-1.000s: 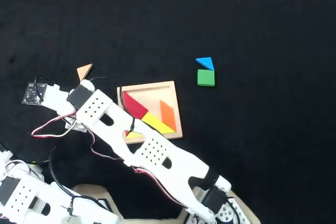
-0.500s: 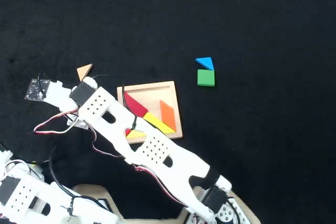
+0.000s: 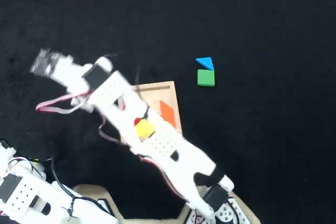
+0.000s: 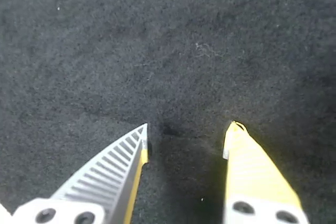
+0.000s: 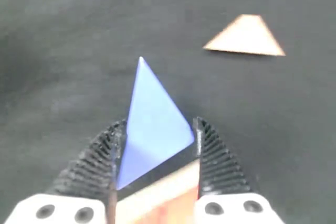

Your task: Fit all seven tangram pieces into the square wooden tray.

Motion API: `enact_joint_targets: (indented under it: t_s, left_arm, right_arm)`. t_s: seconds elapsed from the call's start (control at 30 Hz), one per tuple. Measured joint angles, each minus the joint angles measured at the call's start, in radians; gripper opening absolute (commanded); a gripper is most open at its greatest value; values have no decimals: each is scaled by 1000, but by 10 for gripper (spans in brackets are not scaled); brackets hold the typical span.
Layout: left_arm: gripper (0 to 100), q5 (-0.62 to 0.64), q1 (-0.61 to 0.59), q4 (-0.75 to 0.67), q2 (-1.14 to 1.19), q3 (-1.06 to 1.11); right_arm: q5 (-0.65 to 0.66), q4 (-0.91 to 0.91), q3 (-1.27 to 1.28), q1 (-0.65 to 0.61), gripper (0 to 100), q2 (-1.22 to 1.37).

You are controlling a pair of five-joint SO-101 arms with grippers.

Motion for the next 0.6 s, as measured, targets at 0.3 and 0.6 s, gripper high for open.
enact_joint_targets:
  t_s: [0.3,0.6]
  left_arm:
    - [234,0,3,0,0,0]
    - [234,0,3,0,0,0]
  right_arm:
    - [-12,2,342,242,43,-321]
    - [-15,3,916,371,43,-807]
